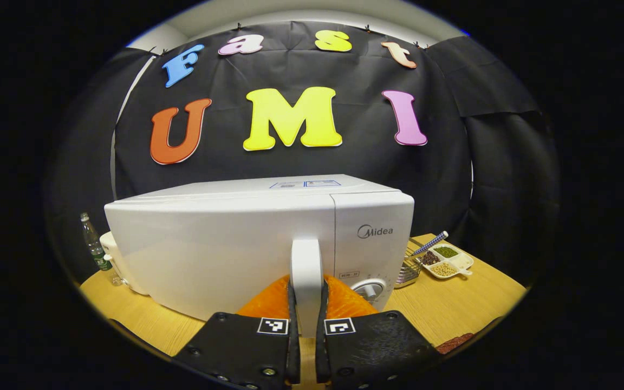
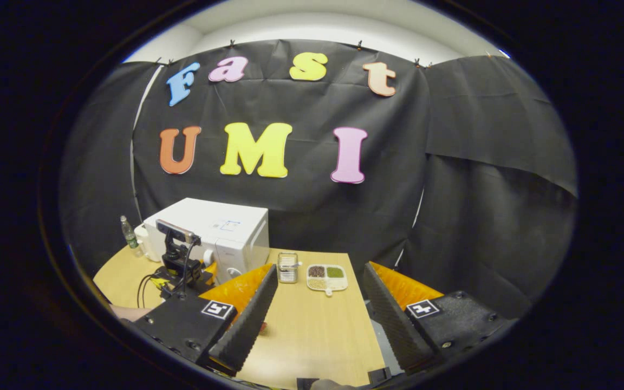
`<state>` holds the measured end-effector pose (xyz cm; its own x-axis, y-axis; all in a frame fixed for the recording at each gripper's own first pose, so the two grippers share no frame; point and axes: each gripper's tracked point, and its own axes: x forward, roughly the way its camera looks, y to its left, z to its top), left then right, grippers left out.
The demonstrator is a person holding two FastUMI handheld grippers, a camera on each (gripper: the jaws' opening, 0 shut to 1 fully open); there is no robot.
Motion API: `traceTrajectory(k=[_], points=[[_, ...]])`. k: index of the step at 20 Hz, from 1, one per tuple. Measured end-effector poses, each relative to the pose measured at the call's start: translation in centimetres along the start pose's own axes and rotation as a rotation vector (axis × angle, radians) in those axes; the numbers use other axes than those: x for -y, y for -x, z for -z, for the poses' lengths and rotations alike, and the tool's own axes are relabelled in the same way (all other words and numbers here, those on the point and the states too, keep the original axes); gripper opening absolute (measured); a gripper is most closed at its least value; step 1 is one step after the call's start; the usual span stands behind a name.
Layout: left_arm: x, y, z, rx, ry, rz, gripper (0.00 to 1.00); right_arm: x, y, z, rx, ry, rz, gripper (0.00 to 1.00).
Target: Open the microwave oven with the left hand, put the food in, and close the microwave oven.
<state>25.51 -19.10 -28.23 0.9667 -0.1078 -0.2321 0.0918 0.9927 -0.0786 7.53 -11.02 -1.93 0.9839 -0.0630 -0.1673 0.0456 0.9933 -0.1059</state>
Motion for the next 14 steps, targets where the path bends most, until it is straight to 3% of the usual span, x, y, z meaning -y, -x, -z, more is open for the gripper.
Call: traceTrajectory(k=[1, 2, 3, 4, 5, 6, 7, 8, 11, 12, 13, 14], points=[[0.1, 0.0, 0.1, -0.006, 0.008, 0.004, 0.1, -0.1, 0.1, 0.1, -0.002, -0.003, -0.004, 1.0], [0.2, 0.2, 0.2, -0.01, 0.008, 0.006, 0.1, -0.3, 0.2, 0.2, -0.003, -0.007, -0.007, 0.91], [0.0, 1.2, 0.4, -0.016, 0.007, 0.001, 0.1, -0.4, 0.2, 0.3, -0.004, -0.012, -0.012, 0.91], [-0.2, 2.1, 0.8, -0.009, -0.01, 0.002, 0.1, -0.6, 0.3, 0.5, -0.005, -0.01, -0.017, 1.0], [-0.2, 3.1, 0.9, 0.005, -0.021, 0.012, 0.1, -0.8, 0.2, 0.7, -0.008, -0.003, -0.022, 1.0], [-0.4, 4.2, 0.9, 0.014, -0.018, 0.017, 0.1, -1.2, 0.2, 0.8, -0.01, 0.003, -0.034, 0.91], [-0.8, 5.3, 1.3, -0.003, -0.02, 0.028, 0.1, -1.7, 0.1, 1.0, -0.009, 0.006, -0.046, 0.91], [-1.1, 6.4, 1.5, -0.013, -0.018, 0.036, 0.1, -2.3, 0.1, 1.1, -0.013, 0.004, -0.059, 1.0], [-2.4, 9.1, 2.2, -0.046, -0.015, 0.023, 0.1, -4.3, 0.1, 1.8, -0.024, -0.007, -0.108, 1.0], [-2.9, 10.5, 2.4, -0.057, -0.011, 0.012, 0.11, -5.0, 0.2, 1.9, -0.024, -0.007, -0.123, 0.91], [-3.5, 11.4, 2.7, -0.059, -0.014, 0.002, 0.13, -5.6, 0.3, 2.0, -0.021, -0.007, -0.134, 1.0], [-4.2, 12.2, 2.8, -0.054, -0.039, -0.02, 0.18, -6.2, 0.4, 2.0, -0.022, -0.005, -0.147, 1.0]])
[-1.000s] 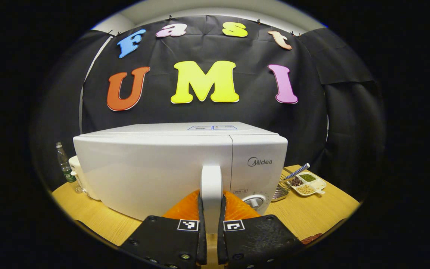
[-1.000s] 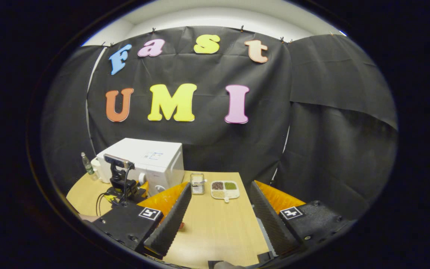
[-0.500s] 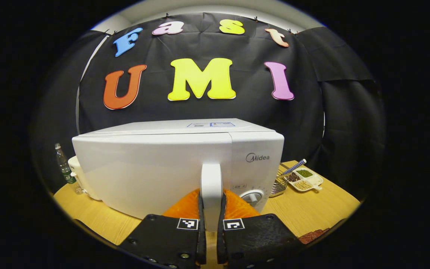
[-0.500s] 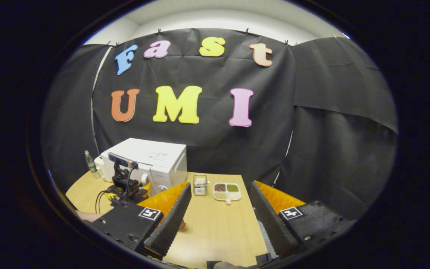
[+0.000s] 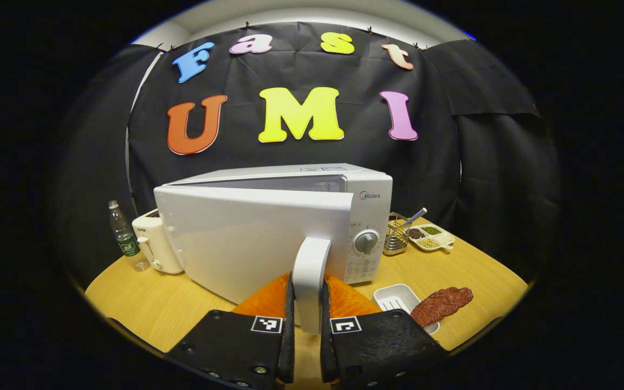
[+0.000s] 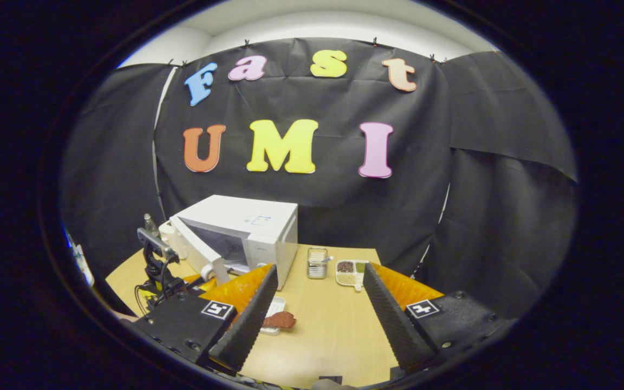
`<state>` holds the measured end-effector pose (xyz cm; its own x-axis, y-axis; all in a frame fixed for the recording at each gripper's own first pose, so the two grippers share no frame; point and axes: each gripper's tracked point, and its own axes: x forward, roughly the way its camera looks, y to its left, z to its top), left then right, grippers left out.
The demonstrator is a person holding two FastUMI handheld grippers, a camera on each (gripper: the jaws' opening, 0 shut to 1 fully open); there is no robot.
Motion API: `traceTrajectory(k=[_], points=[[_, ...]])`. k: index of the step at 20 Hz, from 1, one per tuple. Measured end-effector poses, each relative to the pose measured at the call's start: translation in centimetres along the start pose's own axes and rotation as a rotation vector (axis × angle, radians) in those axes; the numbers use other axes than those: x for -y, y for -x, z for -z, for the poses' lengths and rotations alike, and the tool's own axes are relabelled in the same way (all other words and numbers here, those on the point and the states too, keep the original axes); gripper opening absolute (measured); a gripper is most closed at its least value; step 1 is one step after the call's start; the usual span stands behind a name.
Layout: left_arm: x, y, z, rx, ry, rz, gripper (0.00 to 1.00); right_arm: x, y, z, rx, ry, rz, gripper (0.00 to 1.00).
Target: Open the microwave oven with the left hand, put the food in, and close the microwave oven.
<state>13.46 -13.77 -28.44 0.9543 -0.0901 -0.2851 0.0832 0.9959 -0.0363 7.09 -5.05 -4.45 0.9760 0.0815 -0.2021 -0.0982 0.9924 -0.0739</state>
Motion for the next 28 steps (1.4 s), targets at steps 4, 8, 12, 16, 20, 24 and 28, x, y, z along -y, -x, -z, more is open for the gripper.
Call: traceTrajectory(k=[4, 8, 12, 16, 20, 24, 28], points=[[-3.2, 0.7, 0.1, 0.034, -0.067, -0.068, 0.96, -1.7, 0.2, 0.3, -0.002, 0.004, -0.031, 1.0], [-4.4, 3.2, -0.1, 0.028, -0.069, -0.073, 0.96, -3.2, 0.5, 0.7, 0.002, 0.003, -0.056, 0.91], [-5.9, 5.3, -0.1, 0.025, -0.084, -0.07, 0.96, -5.0, 0.4, 0.7, 0.0, -0.012, -0.085, 1.0], [-8.3, 8.0, 0.4, 0.005, -0.093, -0.078, 0.96, -7.2, 0.7, 0.5, 0.014, -0.013, -0.11, 1.0], [-11.5, 10.7, 1.3, -0.008, -0.108, -0.103, 0.96, -10.4, 1.0, 0.9, 0.011, -0.01, -0.143, 1.0], [-15.4, 13.4, 2.2, -0.026, -0.104, -0.141, 0.96, -14.1, 1.6, 1.6, 0.003, -0.022, -0.176, 1.0], [-19.6, 15.5, 3.2, -0.035, -0.117, -0.17, 0.96, -17.2, 2.2, 2.6, -0.001, -0.019, -0.185, 1.0]])
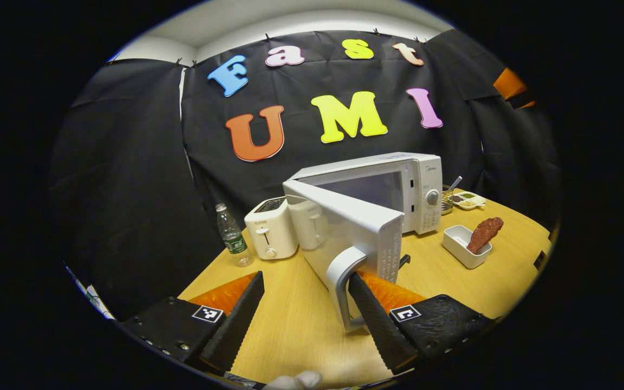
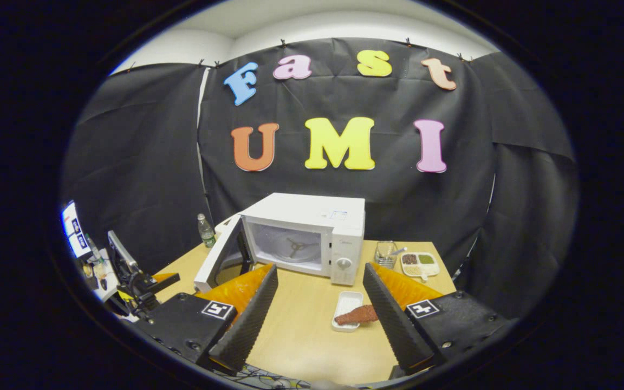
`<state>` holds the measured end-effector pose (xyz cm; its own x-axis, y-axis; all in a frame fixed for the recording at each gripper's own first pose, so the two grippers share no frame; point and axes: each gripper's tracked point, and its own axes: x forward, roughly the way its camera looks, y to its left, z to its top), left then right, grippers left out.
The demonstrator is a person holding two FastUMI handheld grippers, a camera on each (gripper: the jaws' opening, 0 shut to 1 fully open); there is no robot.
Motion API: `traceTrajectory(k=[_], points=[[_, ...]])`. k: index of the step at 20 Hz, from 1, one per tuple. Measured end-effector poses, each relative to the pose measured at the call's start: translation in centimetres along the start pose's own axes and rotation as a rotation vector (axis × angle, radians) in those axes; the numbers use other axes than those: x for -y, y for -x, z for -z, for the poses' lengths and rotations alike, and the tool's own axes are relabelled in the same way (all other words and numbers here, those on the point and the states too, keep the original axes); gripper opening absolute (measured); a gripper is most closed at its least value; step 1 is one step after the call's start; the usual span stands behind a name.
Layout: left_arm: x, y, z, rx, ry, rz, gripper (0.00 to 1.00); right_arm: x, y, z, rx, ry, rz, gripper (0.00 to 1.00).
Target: Open the microwave oven with the left hand, put the food in, and close the microwave oven.
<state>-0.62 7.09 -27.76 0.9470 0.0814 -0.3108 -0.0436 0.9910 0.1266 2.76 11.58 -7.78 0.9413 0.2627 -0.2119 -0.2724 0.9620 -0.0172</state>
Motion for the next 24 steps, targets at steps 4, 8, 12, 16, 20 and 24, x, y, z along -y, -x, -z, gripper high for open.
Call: traceTrajectory(k=[4, 8, 12, 16, 20, 24], points=[[-4.3, 0.6, 1.4, -0.014, -0.015, -0.036, 0.96, -1.5, 0.0, 1.1, -0.012, -0.016, 0.015, 1.0], [-8.1, 0.8, 2.5, -0.034, -0.007, -0.078, 0.96, -2.0, -0.1, 2.1, -0.03, -0.037, 0.032, 1.0], [-12.1, 1.0, 3.4, -0.051, -0.005, -0.149, 0.96, -1.8, -0.4, 3.0, -0.043, -0.032, 0.043, 1.0], [-14.7, 1.6, 3.7, -0.059, -0.008, -0.197, 0.96, -0.1, -1.7, 4.6, -0.062, -0.065, 0.063, 1.0], [-14.0, 3.3, 3.9, -0.067, -0.011, -0.195, 0.96, 2.9, -3.7, 7.7, -0.112, -0.138, 0.074, 1.0], [-11.1, 5.2, 2.4, -0.066, 0.022, -0.159, 0.96, 7.9, -6.0, 12.2, -0.188, -0.204, 0.12, 1.0]])
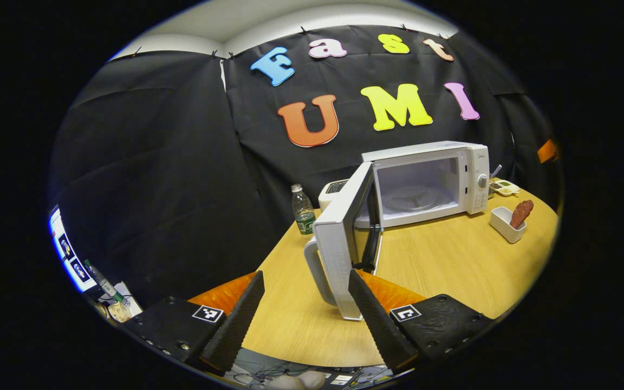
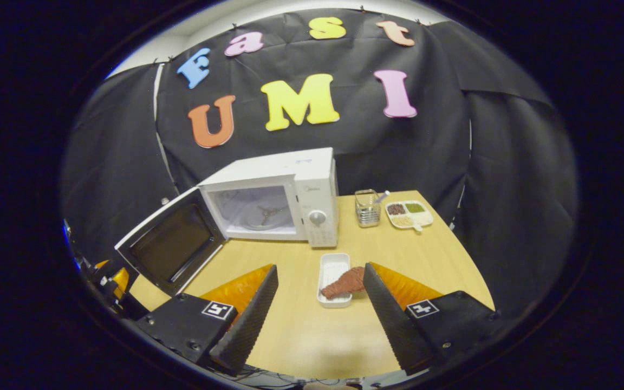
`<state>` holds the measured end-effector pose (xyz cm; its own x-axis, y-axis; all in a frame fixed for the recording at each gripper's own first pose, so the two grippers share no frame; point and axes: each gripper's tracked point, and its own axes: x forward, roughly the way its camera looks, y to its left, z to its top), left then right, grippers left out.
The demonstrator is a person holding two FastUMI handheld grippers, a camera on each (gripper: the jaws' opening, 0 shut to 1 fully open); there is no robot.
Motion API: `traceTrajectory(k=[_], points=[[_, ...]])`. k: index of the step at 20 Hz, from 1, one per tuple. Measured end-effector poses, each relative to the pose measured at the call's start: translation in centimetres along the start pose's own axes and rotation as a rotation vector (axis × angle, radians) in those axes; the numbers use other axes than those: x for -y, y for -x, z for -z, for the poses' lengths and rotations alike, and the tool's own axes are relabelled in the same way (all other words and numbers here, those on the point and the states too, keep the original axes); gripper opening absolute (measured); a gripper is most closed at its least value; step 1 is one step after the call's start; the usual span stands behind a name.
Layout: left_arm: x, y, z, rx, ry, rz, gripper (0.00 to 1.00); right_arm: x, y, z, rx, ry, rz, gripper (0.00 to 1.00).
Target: Open the microwave oven with the left hand, put the food in, and close the microwave oven.
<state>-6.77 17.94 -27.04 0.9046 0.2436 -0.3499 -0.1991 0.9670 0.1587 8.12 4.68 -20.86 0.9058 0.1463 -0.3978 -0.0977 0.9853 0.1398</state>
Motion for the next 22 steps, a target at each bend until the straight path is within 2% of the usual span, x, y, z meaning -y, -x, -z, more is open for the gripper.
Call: traceTrajectory(k=[1, 2, 3, 4, 5, 6, 10, 11, 15, 17, 18, 19, 20, 21, 22], points=[[0.9, 0.4, -0.6, 0.006, 0.006, 0.009, 0.96, 1.2, -1.0, 0.8, -0.025, -0.018, 0.012, 0.91], [1.9, 0.9, -1.4, 0.012, 0.015, 0.025, 0.96, 2.5, -2.1, 1.6, -0.046, -0.027, 0.019, 1.0], [2.9, 1.3, -2.3, 0.018, 0.028, 0.036, 0.96, 3.6, -3.0, 2.3, -0.073, -0.043, 0.02, 0.9], [3.8, 1.6, -3.4, 0.026, 0.042, 0.046, 0.96, 4.5, -4.1, 3.1, -0.096, -0.066, 0.012, 1.0], [4.9, 2.0, -4.4, 0.037, 0.051, 0.057, 0.96, 5.1, -5.2, 3.7, -0.123, -0.089, -0.005, 0.89], [6.2, 2.3, -5.6, 0.053, 0.052, 0.069, 0.96, 5.8, -6.3, 4.2, -0.148, -0.105, -0.021, 0.99], [11.1, 2.6, -9.8, 0.088, 0.047, 0.097, 0.95, 7.2, -10.1, 5.5, -0.236, -0.14, -0.106, 0.99], [12.2, 2.5, -10.8, 0.092, 0.047, 0.097, 0.96, 7.3, -11.0, 5.5, -0.254, -0.146, -0.133, 0.87], [16.2, 2.3, -14.2, 0.109, 0.034, 0.079, 0.96, 7.4, -14.0, 6.6, -0.353, -0.19, -0.241, 0.82], [17.5, 2.3, -15.5, 0.113, 0.031, 0.065, 0.96, 7.0, -15.2, 7.0, -0.403, -0.217, -0.299, 0.76], [18.1, 2.4, -16.1, 0.116, 0.031, 0.054, 0.96, 7.2, -15.7, 7.1, -0.422, -0.232, -0.315, 0.63], [18.5, 2.4, -16.5, 0.117, 0.033, 0.041, 0.96, 7.2, -16.1, 7.3, -0.446, -0.239, -0.333, 0.58], [18.9, 2.5, -16.9, 0.118, 0.036, 0.031, 0.96, 7.1, -16.3, 7.5, -0.467, -0.25, -0.353, 0.61], [19.2, 2.6, -17.1, 0.116, 0.039, 0.016, 0.96, 6.9, -16.4, 7.6, -0.484, -0.262, -0.374, 0.46], [19.4, 2.6, -17.2, 0.112, 0.037, 0.001, 0.96, 6.9, -16.7, 7.6, -0.497, -0.273, -0.388, 0.39]])
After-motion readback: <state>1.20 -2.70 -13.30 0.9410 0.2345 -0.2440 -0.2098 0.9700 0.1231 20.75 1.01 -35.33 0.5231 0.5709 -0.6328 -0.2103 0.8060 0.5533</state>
